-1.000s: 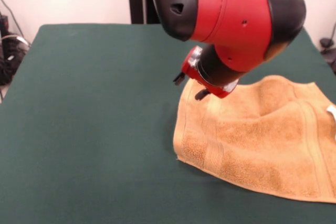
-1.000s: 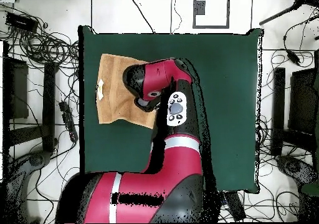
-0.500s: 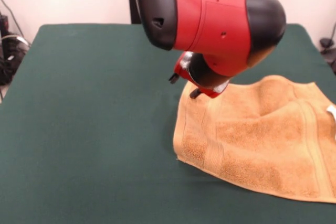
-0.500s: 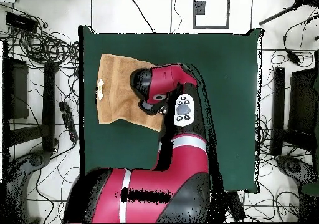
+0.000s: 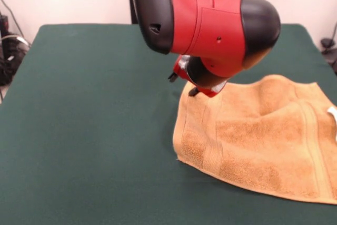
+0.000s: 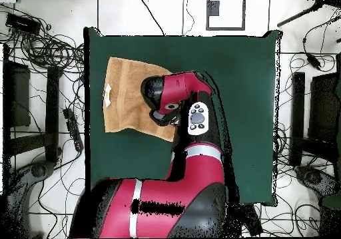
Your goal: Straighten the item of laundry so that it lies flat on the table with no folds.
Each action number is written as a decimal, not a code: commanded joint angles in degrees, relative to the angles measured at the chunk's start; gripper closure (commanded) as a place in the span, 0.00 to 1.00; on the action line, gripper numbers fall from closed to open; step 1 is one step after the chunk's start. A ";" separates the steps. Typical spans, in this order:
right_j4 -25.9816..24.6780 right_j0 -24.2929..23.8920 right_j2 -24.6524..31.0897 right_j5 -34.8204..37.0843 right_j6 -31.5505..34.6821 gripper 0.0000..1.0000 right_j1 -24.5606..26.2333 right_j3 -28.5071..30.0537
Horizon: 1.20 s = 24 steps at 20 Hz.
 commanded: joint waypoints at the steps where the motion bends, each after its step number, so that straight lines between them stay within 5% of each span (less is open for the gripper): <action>1: 1.38 0.80 5.30 -4.70 -0.48 0.00 3.63 7.02; 24: -5.22 1.85 -0.32 -11.79 -0.47 0.00 4.02 14.23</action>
